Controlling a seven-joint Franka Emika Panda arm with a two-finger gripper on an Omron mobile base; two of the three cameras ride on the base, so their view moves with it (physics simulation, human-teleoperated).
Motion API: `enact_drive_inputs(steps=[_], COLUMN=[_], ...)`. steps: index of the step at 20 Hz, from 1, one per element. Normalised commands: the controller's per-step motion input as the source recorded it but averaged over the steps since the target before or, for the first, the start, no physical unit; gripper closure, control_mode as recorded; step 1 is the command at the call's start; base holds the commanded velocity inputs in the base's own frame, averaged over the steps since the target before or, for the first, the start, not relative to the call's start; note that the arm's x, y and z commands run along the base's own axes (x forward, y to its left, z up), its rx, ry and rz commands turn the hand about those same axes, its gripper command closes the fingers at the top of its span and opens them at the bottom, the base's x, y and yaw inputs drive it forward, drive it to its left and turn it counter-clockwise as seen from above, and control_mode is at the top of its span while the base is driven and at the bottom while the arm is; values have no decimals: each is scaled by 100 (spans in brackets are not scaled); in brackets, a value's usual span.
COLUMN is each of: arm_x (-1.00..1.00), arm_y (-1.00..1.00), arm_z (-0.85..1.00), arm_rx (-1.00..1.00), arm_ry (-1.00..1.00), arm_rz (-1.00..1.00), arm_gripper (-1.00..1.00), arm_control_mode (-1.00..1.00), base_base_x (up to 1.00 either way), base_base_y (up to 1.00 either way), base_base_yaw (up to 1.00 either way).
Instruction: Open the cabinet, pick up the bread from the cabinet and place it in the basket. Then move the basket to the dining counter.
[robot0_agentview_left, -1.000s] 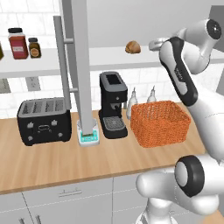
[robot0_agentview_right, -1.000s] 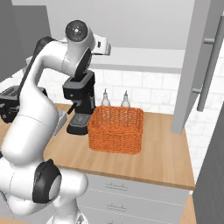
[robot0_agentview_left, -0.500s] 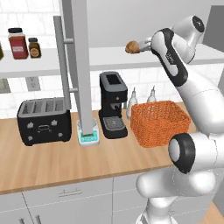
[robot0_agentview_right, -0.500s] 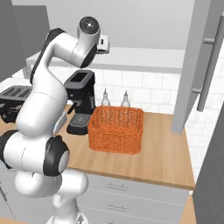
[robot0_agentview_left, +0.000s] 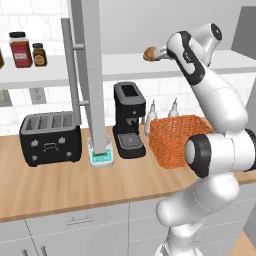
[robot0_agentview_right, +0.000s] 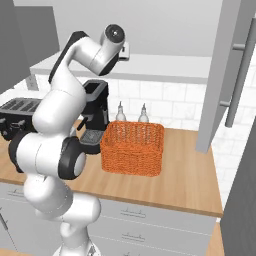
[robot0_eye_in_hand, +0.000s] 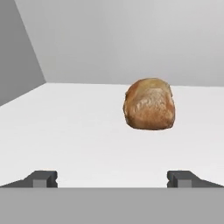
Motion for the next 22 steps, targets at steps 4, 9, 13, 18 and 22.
enact_drive_inputs(steps=[4,9,13,18,22], arm_x=[34,24,32,41,43], arm_y=[-3,-12,0,12,5], arm_z=[0,0,0,0,0], arm_rx=[-1,-4,-2,0,-1], arm_ry=[0,0,0,0,0], arm_rz=[4,1,0,0,0], arm_gripper=[-100,-100,-100,-100,-100], arm_control_mode=[-100,-100,-100,-100,-100], base_base_x=[0,0,0,0,0], base_base_y=[0,0,0,0,0], base_base_yaw=[0,0,0,0,0])
